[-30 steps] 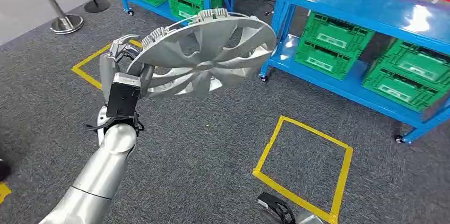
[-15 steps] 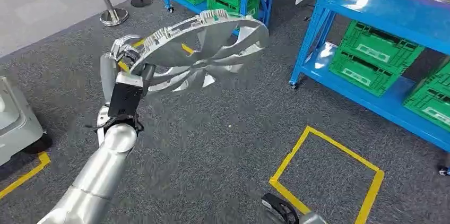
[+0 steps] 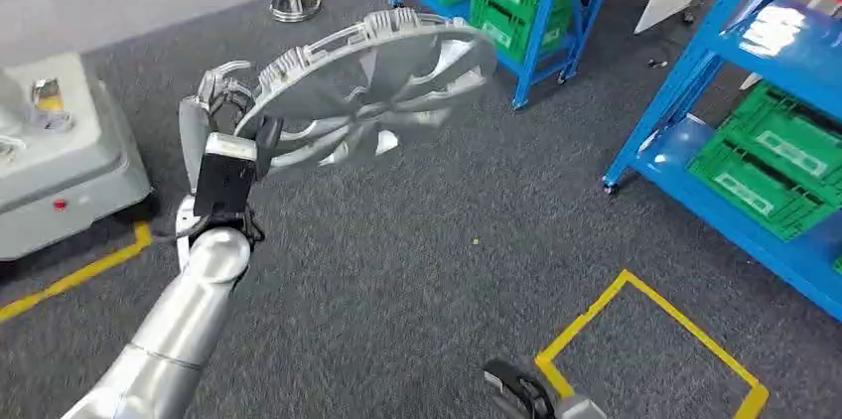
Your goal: Take the parts from the cabinet and place them on the table.
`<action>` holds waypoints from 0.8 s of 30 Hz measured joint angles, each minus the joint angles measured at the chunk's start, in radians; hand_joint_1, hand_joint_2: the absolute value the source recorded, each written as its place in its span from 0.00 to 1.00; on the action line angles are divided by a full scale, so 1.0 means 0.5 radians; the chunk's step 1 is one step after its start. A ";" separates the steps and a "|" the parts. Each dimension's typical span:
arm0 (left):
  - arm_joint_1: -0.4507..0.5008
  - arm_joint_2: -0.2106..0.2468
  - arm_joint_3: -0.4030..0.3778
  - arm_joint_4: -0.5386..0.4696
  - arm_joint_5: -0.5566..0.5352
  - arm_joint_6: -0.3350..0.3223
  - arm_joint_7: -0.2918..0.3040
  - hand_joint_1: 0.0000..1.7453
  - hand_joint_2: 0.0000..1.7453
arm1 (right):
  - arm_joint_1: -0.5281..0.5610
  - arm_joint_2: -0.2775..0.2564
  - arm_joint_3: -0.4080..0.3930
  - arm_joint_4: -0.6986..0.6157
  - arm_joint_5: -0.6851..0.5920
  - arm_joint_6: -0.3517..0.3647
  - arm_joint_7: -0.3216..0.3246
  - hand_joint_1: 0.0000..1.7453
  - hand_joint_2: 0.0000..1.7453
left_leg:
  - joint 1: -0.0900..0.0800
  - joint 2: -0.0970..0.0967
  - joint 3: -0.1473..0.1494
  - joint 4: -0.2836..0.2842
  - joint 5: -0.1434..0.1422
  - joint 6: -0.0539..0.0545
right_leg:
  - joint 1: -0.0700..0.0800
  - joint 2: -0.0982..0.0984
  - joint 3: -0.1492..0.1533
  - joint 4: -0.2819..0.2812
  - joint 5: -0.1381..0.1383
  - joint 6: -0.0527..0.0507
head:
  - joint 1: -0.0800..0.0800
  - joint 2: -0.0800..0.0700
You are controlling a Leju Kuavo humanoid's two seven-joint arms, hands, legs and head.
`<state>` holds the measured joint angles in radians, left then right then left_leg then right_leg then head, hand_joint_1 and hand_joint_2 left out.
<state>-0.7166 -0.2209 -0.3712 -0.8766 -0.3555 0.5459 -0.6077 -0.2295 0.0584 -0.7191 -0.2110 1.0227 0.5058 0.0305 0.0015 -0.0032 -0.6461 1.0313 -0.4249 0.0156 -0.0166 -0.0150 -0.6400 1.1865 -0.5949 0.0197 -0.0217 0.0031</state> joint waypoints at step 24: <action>0.010 -0.001 -0.014 0.006 0.040 0.007 -0.025 1.00 1.00 | 0.026 -0.005 0.000 -0.001 -0.020 -0.001 -0.014 0.00 0.00 | -0.013 0.132 0.025 0.008 -0.022 -0.064 | 0.031 -0.173 0.097 -0.292 0.213 -0.076 | -0.010 0.000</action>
<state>-0.7115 -0.2213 -0.3780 -0.8736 -0.3357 0.5493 -0.6203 -0.2166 0.0557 -0.7191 -0.2113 1.0128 0.5055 0.0237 -0.0050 0.0630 -0.6339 1.0355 -0.4360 -0.0163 -0.0012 -0.1014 -0.5915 1.0403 -0.4885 -0.0183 -0.0267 0.0030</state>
